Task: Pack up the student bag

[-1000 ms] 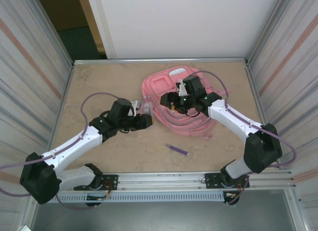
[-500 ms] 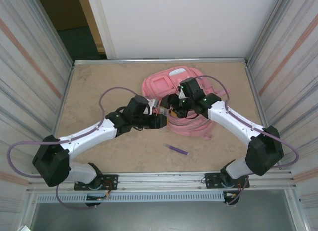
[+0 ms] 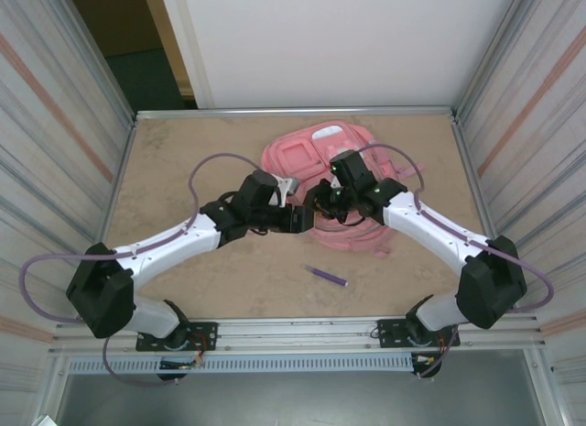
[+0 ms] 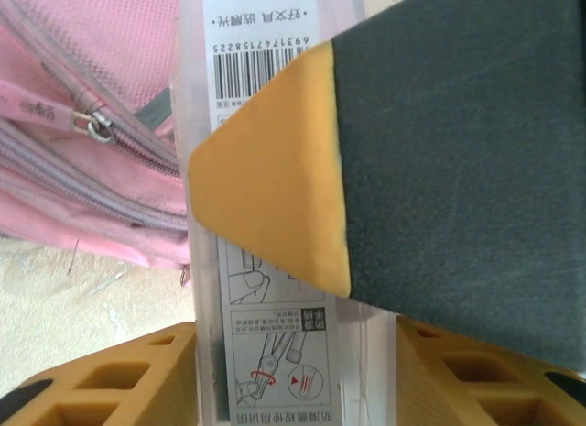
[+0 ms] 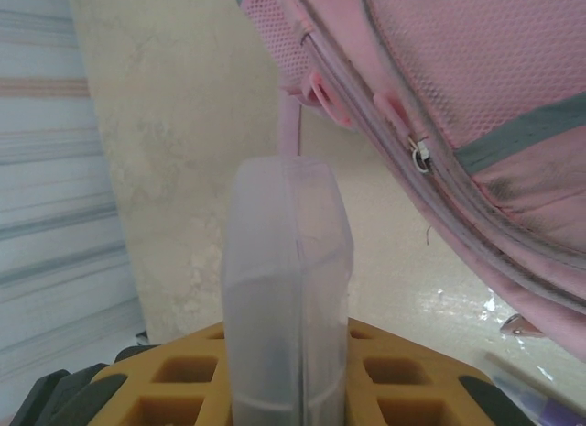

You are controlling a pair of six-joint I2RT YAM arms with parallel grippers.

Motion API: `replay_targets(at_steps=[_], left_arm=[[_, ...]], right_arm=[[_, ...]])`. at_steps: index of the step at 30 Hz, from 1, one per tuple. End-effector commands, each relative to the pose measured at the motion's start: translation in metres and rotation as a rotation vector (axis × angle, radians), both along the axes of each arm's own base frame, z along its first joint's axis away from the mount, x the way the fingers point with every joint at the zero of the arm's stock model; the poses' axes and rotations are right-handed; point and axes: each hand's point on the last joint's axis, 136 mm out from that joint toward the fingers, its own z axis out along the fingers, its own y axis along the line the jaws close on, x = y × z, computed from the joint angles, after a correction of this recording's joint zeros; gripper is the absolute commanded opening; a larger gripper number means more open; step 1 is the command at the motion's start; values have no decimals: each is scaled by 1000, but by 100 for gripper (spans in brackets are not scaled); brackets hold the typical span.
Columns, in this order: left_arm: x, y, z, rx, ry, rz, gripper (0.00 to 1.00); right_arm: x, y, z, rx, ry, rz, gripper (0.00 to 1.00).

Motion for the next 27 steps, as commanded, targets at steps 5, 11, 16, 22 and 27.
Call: replay_targets(at_steps=[5,11,16,22,27], left_arm=[[4,-17,48,-78,-188,-122,70],[3,-15,57,-6,-528,-297,77],[24,-23,42,127,-767,-397,78],[36,-55,0,277,-932,-659,77],[46,-83,-42,448,-1099,-811,79]], right_arm=[[0,-41,10,-13,-3,-57,21],[10,-110,23,-4,-30,-194,21],[8,-174,30,1,-45,-331,21],[-7,-226,28,17,-44,-457,22],[-18,-239,26,21,-46,-495,22]])
